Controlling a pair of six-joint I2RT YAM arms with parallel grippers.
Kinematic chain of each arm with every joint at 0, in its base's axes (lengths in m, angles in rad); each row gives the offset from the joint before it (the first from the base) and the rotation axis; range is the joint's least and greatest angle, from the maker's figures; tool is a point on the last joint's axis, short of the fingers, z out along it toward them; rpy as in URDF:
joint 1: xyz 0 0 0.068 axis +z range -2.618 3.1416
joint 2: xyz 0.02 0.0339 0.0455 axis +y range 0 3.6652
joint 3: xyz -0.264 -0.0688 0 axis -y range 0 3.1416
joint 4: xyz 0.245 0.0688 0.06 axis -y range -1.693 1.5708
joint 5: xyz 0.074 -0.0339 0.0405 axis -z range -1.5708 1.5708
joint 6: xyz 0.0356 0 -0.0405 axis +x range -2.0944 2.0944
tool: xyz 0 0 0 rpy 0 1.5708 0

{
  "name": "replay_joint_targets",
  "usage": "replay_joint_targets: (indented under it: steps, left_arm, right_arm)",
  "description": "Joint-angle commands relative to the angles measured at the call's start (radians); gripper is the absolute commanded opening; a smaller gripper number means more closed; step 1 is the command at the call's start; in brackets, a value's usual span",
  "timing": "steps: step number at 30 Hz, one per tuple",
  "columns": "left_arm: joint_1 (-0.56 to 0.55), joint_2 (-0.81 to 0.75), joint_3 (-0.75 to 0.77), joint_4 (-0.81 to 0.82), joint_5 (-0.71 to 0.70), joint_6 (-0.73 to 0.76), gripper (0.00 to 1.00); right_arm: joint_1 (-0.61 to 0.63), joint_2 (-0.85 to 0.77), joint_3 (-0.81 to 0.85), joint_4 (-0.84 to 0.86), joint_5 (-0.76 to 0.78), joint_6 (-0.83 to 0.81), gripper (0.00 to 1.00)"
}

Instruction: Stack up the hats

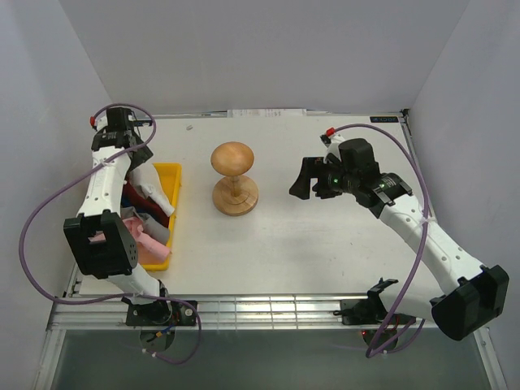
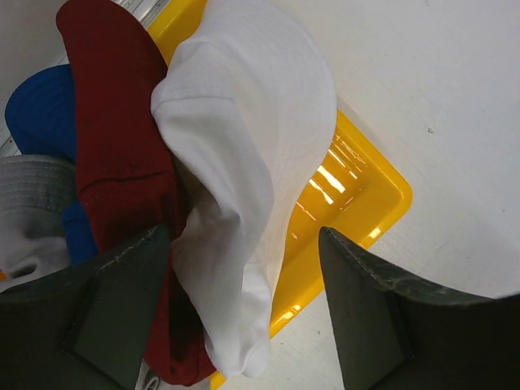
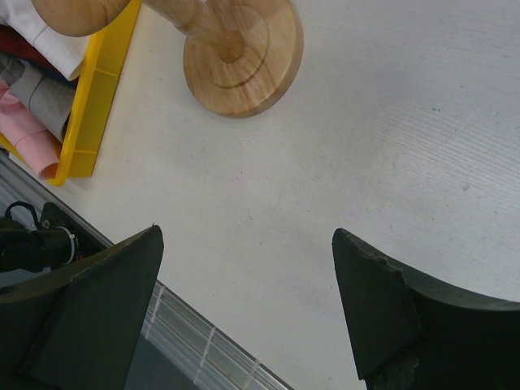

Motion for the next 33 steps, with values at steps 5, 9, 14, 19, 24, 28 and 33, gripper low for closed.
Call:
replay_joint_targets:
  steps: [5,9,14,19,24,28,33]
  left_arm:
    - [0.016,0.017,0.004,0.026,-0.028,0.024,0.82]
    - [0.018,0.036,-0.016,0.032,-0.032,0.012,0.79]
    - [0.019,0.05,-0.035,0.043,-0.022,0.014,0.69]
    - [0.019,0.051,-0.052,0.05,-0.013,0.017,0.62]
    - [0.019,0.053,-0.05,0.05,0.0,0.018,0.41]
    - [0.018,0.04,-0.026,0.05,0.017,0.037,0.14]
    - [0.019,0.013,0.025,0.03,0.056,0.052,0.0]
  right_arm:
    - [-0.005,0.01,-0.014,0.044,-0.017,-0.035,0.9]
    - [-0.003,0.011,-0.02,0.047,-0.014,-0.035,0.9]
    - [-0.005,0.013,-0.031,0.047,-0.014,-0.037,0.9]
    - [-0.005,0.01,-0.034,0.047,-0.014,-0.035,0.9]
    - [-0.005,0.01,-0.034,0.047,-0.019,-0.03,0.9]
    - [-0.005,0.008,-0.031,0.047,-0.021,-0.024,0.9]
    - [-0.003,0.008,-0.02,0.045,-0.028,-0.02,0.9]
